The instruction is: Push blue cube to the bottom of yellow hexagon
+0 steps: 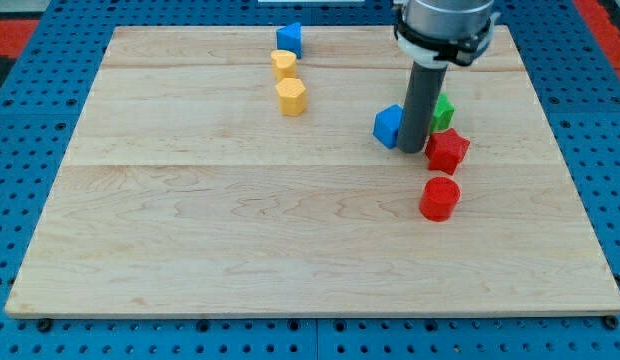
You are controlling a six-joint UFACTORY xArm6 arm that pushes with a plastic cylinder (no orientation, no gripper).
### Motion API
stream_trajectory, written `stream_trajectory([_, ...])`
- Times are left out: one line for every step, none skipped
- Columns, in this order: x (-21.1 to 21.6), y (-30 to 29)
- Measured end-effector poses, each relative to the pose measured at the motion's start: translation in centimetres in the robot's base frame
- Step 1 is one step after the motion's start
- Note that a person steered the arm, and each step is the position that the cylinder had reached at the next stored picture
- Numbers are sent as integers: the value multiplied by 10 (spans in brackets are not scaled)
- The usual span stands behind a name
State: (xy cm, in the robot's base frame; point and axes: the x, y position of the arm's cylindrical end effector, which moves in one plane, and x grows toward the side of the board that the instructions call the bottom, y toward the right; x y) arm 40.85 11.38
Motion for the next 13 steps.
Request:
stream_trajectory([-24, 5])
stream_trajectory([-46, 14])
stream_trajectory([-63, 6])
stream_trajectory([-69, -18])
stream_trajectory([-63, -29])
stream_trajectory([-69, -54])
stream_trajectory([-91, -76])
stream_trajectory([-90, -81])
stream_trajectory([-78, -81])
stream_trajectory([-64, -82])
stream_trajectory([-61, -93])
stream_trajectory([-61, -111])
stream_trajectory([-57, -121])
